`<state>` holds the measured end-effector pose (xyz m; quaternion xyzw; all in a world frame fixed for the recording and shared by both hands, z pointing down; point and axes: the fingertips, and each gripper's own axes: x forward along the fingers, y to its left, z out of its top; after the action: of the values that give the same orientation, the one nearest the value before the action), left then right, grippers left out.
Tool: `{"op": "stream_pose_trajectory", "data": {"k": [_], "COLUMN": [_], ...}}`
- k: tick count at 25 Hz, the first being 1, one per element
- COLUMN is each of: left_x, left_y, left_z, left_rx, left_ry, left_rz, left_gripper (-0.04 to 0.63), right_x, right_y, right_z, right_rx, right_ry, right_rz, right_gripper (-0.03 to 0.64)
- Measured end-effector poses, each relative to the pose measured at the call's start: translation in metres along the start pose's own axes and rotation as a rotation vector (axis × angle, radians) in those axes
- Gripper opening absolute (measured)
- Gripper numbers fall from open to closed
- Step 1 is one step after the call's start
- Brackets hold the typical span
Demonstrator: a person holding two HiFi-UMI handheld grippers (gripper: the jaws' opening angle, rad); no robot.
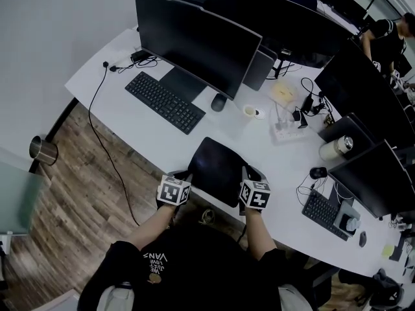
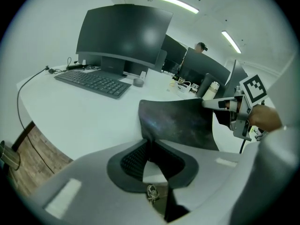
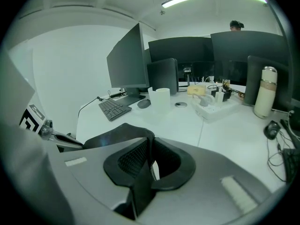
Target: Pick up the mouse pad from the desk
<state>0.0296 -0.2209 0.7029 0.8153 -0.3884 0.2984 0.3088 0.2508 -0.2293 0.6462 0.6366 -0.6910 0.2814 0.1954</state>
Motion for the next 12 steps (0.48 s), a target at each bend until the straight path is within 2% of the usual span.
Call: {"op": "stream_pose_trajectory", "data": {"k": [12], "left_x": [-0.030], "left_y": [-0.010], "left_z": [0.023], "left_rx": [0.023], "left_ry": [-0.115], "left_rz": [-0.095], "left_gripper": [0.040], "right_x": [-0.043], "right_y": [0.019], "right_z": [0.008], "right_rx": [0.030], "right_ry": [-0.080], "right_rz": [-0.021], "right_gripper": [0.043]}}
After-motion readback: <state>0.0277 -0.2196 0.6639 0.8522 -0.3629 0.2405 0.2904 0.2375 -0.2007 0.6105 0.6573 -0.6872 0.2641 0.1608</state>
